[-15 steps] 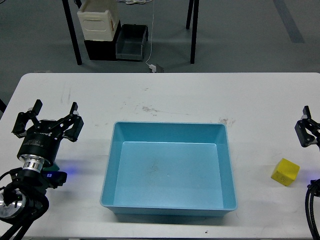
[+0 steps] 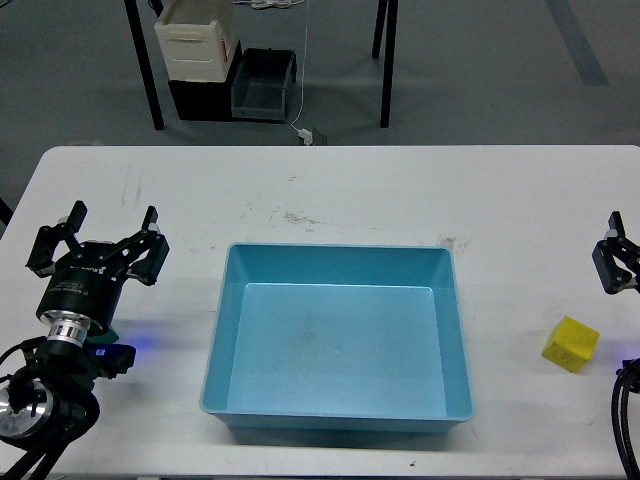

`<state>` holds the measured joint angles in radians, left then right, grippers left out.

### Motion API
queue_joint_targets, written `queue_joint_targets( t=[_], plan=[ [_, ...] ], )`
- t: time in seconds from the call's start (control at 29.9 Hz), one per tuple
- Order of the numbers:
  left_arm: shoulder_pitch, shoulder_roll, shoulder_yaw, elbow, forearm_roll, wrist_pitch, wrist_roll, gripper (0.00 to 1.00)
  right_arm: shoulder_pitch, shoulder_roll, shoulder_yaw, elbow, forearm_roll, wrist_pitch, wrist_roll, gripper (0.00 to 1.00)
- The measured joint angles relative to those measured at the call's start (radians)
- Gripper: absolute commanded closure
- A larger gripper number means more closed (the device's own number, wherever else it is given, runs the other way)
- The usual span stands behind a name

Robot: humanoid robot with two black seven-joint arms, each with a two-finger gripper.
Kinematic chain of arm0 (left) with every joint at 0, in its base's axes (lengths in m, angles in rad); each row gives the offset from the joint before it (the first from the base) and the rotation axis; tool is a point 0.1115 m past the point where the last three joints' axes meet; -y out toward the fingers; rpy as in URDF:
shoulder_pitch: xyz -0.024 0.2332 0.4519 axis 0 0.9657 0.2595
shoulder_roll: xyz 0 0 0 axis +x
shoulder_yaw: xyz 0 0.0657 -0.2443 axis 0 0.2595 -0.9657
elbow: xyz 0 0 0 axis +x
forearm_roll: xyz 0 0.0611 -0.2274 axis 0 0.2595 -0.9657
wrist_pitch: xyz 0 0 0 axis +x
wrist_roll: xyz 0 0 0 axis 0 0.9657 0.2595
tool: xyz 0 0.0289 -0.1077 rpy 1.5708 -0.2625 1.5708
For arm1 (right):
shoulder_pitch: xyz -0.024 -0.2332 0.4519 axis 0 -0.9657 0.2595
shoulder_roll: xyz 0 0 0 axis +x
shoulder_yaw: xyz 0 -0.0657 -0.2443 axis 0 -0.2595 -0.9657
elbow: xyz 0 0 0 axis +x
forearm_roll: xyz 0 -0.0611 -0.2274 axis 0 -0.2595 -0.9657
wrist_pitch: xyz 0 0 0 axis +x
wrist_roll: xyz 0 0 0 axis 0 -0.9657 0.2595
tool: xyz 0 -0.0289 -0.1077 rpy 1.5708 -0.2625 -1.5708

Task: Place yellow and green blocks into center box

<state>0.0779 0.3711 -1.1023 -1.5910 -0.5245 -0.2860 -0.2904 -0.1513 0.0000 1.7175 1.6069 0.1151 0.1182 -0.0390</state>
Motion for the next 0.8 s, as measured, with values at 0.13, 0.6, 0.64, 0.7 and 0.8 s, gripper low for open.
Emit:
queue_joint_targets(
  t=[0.13,0.6,0.64,0.7,0.8],
  plan=[
    [0.0,-0.001,0.002,0.0,0.0,0.0,-0.001,0.0,0.06,0.0,0.024,-0.043,-0.045,0.007,0.001,0.0],
    [0.001,-0.001,0.005,0.0,0.0,0.002,-0.001,0.0,0.384,-0.294,-0.003,-0.223,-0.897,-0.011,0.014,0.0],
    [0.001,-0.001,0.005,0.0,0.0,0.002,-0.001,0.0,0.415,-0.323,-0.031,-0.239,-0.954,-0.009,0.02,0.0],
    [0.001,-0.001,0.004,0.001,0.0,0.002,-0.001,0.0,0.476,-0.391,-0.101,-0.264,-1.043,0.003,0.042,0.0],
    [0.003,-0.001,0.004,0.003,0.0,0.002,-0.001,0.0,0.552,-0.523,-0.247,-0.292,-1.151,0.058,0.109,0.0]
  ],
)
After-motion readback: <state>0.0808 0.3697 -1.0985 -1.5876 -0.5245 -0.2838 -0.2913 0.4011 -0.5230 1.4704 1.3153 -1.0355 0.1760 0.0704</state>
